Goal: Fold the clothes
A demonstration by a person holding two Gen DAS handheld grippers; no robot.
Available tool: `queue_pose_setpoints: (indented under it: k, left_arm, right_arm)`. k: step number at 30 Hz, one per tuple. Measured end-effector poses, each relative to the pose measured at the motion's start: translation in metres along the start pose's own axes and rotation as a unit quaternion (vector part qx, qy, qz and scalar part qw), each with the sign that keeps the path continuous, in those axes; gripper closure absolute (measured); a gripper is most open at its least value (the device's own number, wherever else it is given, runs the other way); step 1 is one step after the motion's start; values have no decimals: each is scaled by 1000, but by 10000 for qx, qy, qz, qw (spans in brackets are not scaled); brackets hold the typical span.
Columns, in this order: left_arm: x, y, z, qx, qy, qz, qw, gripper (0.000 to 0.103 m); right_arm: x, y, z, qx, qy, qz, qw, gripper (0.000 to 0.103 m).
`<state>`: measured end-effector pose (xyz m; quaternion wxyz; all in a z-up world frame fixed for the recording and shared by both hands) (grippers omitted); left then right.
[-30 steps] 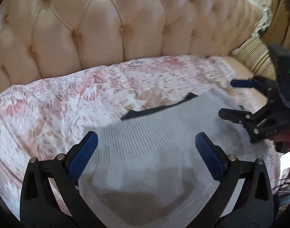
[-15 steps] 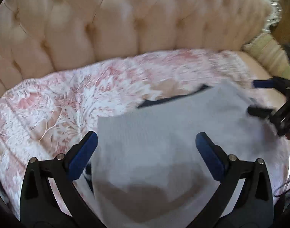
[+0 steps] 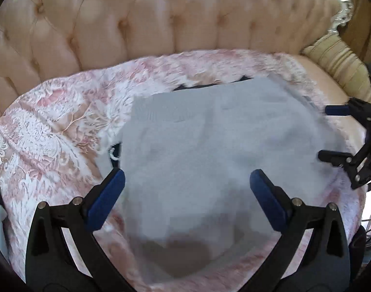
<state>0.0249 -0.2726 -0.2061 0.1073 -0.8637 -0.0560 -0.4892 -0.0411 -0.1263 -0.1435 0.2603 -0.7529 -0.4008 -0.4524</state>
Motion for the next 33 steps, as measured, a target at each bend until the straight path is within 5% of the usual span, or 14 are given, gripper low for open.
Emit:
queue_pose_setpoints:
  k: [3,6,11,14,17,19,22,23,33]
  left_arm:
    - [-27,-4,22,-210,319,-127,9992,0]
    - [-21,14,30,100,239,23,9997,0]
    - [-9,14,36,-122,422,-470,9979,0]
    - [-2,13,41,38,444,-823,9956,0]
    - [10,-3,47,30,260,-868,9959,0]
    - [14,-14,48,-34,192,-730,9971,0]
    - [1,-26,43,-186,322,-693,9969,0]
    - [-3,-28,42,-215,362,-708,9966,0]
    - [-14,-26,40,-125,427,-625,9971,0]
  right_arm:
    - [-25,26,13,515,481,156,9974,0]
    - [-19,0,28,-253,191,-177,9993,0]
    - [17,-15,50,-610,179,95,9979,0]
    - [43,-33,72,-1695,-326,-541,9835,0]
    - [50,-46,95,-3066,-1148,-1868,9262,0]
    - [56,-57,111,-3906,-1670,-2714,8637,0]
    - [50,-71,127,-4927,-2161,-3850,7499,0]
    - [46,-73,128,-5056,-2174,-4012,7323,0]
    - [24,-64,99,-4813,-1497,-3297,7983,0]
Point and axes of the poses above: each gripper's, at about its wrist camera, not at the fingertips, and x roughly against the way its jaws point, y to its left, z to its underside, the point moved 4 cm from there along -x, roughly the way its jaws point, and after that the axes turned 1 degree about x, right-handed, at the moved point
